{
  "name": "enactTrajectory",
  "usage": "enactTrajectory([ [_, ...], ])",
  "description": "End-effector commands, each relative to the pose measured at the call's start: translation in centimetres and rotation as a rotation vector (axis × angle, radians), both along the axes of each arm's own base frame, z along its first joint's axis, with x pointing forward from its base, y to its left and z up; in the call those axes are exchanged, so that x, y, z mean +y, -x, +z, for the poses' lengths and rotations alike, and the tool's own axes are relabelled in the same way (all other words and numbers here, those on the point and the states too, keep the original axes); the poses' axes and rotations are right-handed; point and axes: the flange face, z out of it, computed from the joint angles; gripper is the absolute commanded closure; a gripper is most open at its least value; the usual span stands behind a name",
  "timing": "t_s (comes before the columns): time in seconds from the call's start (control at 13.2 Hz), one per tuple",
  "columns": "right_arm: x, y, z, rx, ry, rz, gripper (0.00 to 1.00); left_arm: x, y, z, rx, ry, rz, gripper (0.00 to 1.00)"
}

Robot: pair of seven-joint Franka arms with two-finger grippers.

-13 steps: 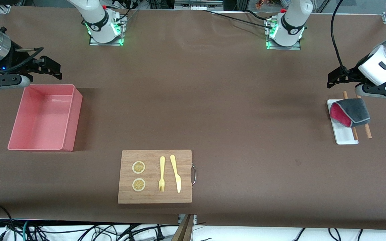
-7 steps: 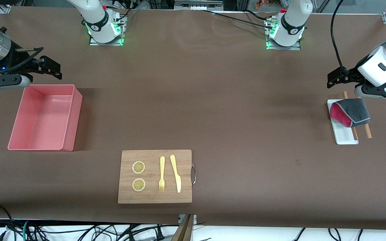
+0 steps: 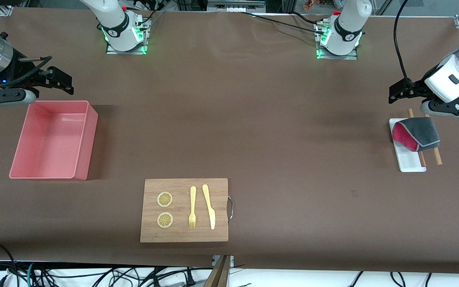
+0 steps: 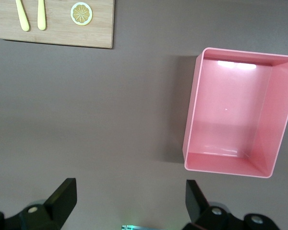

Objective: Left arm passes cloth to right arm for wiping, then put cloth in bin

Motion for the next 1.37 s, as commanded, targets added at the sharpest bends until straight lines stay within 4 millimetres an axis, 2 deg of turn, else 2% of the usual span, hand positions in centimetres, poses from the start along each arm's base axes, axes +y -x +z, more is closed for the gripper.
enactTrajectory([
  [0.0, 0.0, -0.2, 0.4, -0.003, 0.008, 0.002, 0.0, 0.6, -0.5, 0.4, 0.007, 0.014, -0.098, 0.0],
  [0.15, 0.0, -0.2, 0.5, -0.003, 0.008, 0.002, 0.0, 1.0, -0.6, 0.0, 0.015, 0.023, -0.168, 0.0],
  [0.53, 0.0, -0.2, 0.5, -0.001, 0.009, 0.003, 0.0, 1.6, -0.6, 0.0, 0.015, 0.026, -0.198, 0.0],
  [0.76, 0.0, -0.2, 0.5, -0.001, 0.007, 0.003, 0.0, 2.7, -0.5, -1.3, 0.082, -0.006, -0.431, 0.0],
  [0.99, 0.2, -0.1, 0.5, -0.001, 0.008, 0.006, 0.0, 4.4, -1.2, -5.3, 0.215, -0.001, -0.719, 0.0],
  [1.14, 0.1, -0.2, 0.5, -0.004, 0.008, 0.01, 0.0, 7.8, -2.5, -9.6, 0.304, 0.014, -0.832, 0.0],
  [1.29, 0.0, -0.2, 0.5, -0.003, 0.009, 0.015, 0.0, 12.7, -3.8, -13.9, 0.301, 0.046, -0.856, 0.0],
])
